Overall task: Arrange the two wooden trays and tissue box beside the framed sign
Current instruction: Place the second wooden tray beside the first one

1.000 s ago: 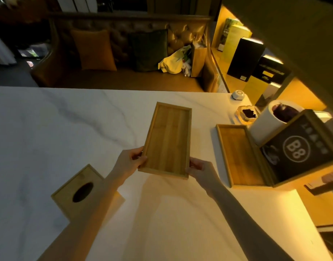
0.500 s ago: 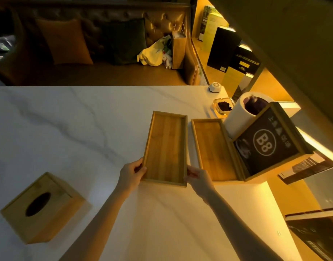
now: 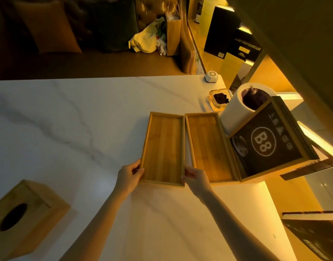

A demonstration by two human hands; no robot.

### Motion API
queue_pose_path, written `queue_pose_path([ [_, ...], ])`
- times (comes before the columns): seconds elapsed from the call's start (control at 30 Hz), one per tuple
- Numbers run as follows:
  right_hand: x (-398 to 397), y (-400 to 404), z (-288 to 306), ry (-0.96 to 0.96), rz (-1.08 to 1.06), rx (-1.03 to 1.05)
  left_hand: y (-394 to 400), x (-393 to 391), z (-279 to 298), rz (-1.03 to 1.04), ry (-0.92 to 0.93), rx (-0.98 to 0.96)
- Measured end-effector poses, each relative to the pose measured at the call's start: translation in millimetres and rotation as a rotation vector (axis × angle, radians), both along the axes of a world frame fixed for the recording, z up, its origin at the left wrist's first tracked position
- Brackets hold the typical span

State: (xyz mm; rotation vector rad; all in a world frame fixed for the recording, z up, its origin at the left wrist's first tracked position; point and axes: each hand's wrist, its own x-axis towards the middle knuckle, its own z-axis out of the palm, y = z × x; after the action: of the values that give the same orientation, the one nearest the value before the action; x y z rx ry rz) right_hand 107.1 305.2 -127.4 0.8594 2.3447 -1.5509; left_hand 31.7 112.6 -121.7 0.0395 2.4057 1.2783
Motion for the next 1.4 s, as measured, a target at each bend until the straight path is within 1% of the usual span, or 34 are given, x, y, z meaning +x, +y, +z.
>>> queue_pose_path([
  [0.3,-9,0,-12,-0.01,-0.007,0.044,5,-6,-12,0.002,0.004,-0.018],
  [0.5,-11,-5,-17,-0.011,0.011,0.102,4,-9,-20,-0.035,0.045,-0.08],
  [0.63,-11,-9,-21,-0.031,-0.002,0.202,5,-10,-26,-0.051,0.095,-0.133],
  [0.8,-9,-14,-24,-0.077,0.0,0.345,6,-9,-32,-0.067,0.112,-0.158],
  [0.97,-3,-16,-18,0.011,0.073,0.41,4,-7,-37,-0.092,0.162,-0.177],
  [1.03,4,-20,-17,0.054,0.079,0.479,3,-3,-36,-0.103,0.178,-0.173],
  [1.1,15,-27,-17,0.15,0.153,0.594,0,8,-36,-0.148,0.271,-0.205],
  [1.17,28,-34,-21,0.23,0.257,0.716,-7,23,-42,-0.256,0.412,-0.315],
  [1.2,34,-38,-23,0.235,0.295,0.769,-11,31,-45,-0.305,0.451,-0.37],
  [1.27,45,-45,-30,0.193,0.381,0.832,-16,44,-51,-0.362,0.439,-0.451],
  [1.4,58,-46,-45,0.057,0.483,0.919,-18,57,-61,-0.347,0.383,-0.508],
])
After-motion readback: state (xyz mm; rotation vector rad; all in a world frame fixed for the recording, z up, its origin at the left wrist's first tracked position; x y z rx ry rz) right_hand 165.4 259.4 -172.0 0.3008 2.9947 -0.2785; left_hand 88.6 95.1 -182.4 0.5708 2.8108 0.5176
